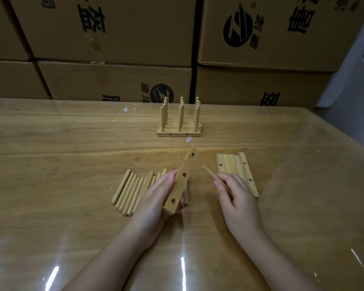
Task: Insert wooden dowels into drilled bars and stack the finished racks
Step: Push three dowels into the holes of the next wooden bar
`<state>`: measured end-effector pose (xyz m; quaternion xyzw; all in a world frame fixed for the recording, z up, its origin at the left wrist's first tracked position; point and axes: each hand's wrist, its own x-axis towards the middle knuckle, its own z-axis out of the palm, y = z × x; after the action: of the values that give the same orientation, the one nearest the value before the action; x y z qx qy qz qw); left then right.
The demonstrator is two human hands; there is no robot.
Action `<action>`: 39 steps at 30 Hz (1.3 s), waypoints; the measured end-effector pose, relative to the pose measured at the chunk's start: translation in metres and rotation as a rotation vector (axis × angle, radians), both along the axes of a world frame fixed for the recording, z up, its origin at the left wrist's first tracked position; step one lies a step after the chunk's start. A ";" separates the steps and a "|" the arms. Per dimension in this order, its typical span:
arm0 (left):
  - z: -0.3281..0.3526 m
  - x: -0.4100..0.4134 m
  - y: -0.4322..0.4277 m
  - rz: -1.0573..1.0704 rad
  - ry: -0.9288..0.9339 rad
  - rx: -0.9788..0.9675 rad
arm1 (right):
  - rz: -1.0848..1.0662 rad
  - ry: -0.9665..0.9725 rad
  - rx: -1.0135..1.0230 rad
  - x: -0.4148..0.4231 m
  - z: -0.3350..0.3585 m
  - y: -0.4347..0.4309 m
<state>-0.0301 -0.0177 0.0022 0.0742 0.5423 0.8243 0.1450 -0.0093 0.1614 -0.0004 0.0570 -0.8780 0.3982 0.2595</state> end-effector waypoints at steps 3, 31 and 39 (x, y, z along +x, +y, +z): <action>0.000 0.002 -0.001 -0.061 0.032 -0.040 | 0.021 -0.004 -0.077 -0.001 0.000 0.002; -0.003 0.005 0.001 -0.156 0.189 -0.229 | -0.054 0.029 -0.314 -0.004 0.002 0.009; 0.000 0.008 0.002 -0.166 0.201 -0.324 | -0.107 0.088 -0.245 -0.007 -0.002 0.013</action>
<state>-0.0226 -0.0161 0.0019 0.1763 0.6714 0.7001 0.1675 -0.0168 0.1743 -0.0023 -0.0045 -0.8123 0.4853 0.3235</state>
